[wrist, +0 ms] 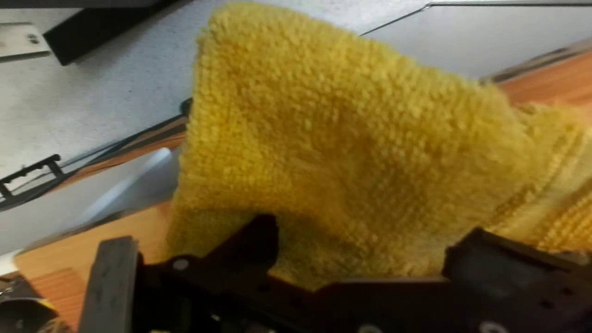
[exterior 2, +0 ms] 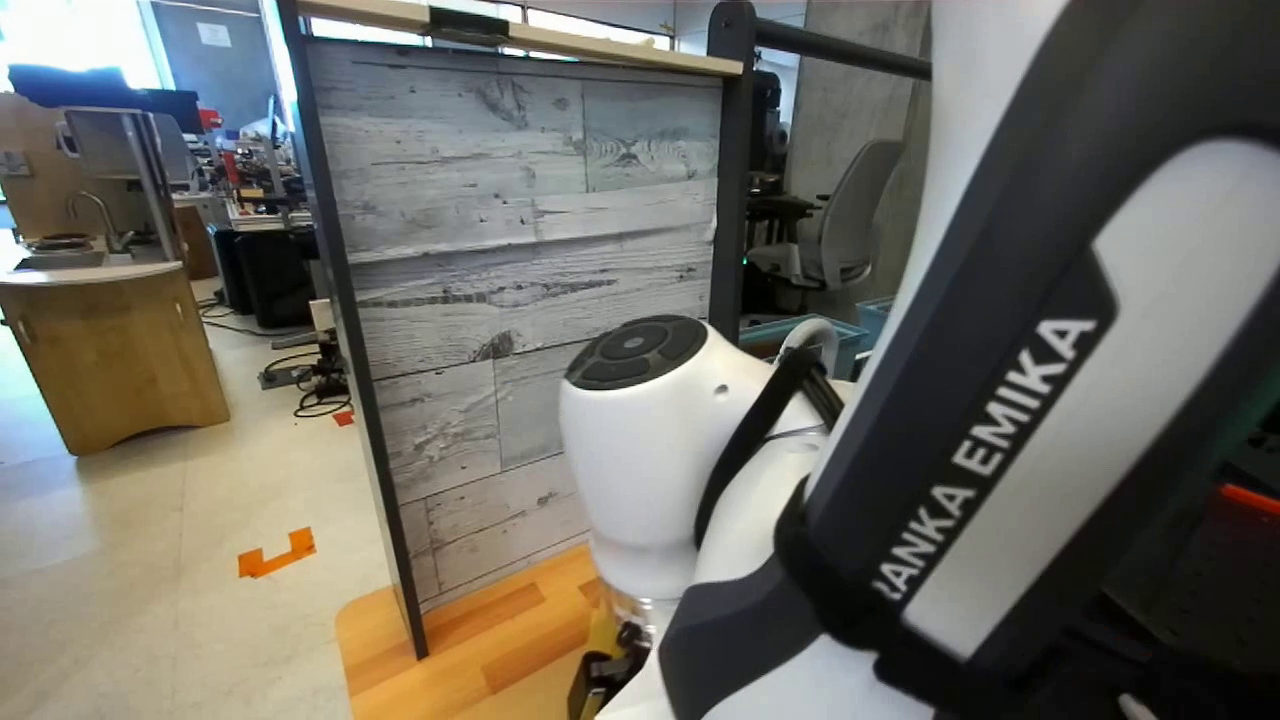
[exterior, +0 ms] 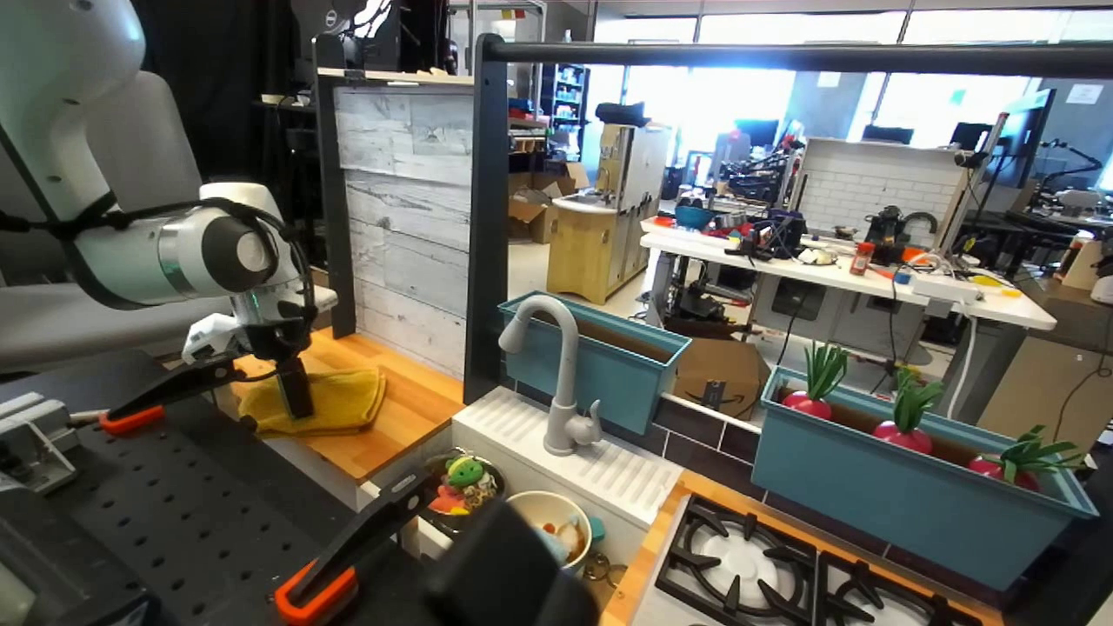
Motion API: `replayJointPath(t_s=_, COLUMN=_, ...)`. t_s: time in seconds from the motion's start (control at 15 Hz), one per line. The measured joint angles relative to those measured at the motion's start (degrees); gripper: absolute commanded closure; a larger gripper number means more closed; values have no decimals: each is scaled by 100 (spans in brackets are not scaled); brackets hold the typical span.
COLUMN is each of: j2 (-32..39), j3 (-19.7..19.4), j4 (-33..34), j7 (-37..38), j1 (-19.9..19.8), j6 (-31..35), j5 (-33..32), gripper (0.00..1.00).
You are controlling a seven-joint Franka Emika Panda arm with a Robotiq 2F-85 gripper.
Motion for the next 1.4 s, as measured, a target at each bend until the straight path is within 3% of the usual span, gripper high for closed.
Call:
replayJointPath(t_s=0.13, j2=-85, j3=-141, j4=-278, j7=89, j1=-45, j6=-23, j5=-3, gripper=0)
replayJointPath(t_s=0.33, j2=-75, j3=-82, j4=-197, j7=84, j1=-46, j6=-10, j5=-45, gripper=0)
replayJointPath(t_s=0.67, j2=172, j3=447, j4=821, j7=31, j1=38, j6=-7, j5=-51, gripper=0)
replayJointPath(t_s=0.87, j2=362, j3=487, j4=1123, j7=-160, j1=-85, j6=-23, j5=-50, gripper=0)
replayJointPath(t_s=1.0, j2=398, j3=402, j4=1042, j7=-285, j1=-322, j6=-19, j5=-48, gripper=0)
replayJointPath(t_s=1.27, j2=326, j3=-230, j4=657, j7=-234, j1=-629, j6=-129, j5=-46, gripper=0)
replayJointPath(t_s=1.4, j2=338, j3=-352, j4=609, j7=-343, j1=-857, j6=-121, j5=-88, gripper=0)
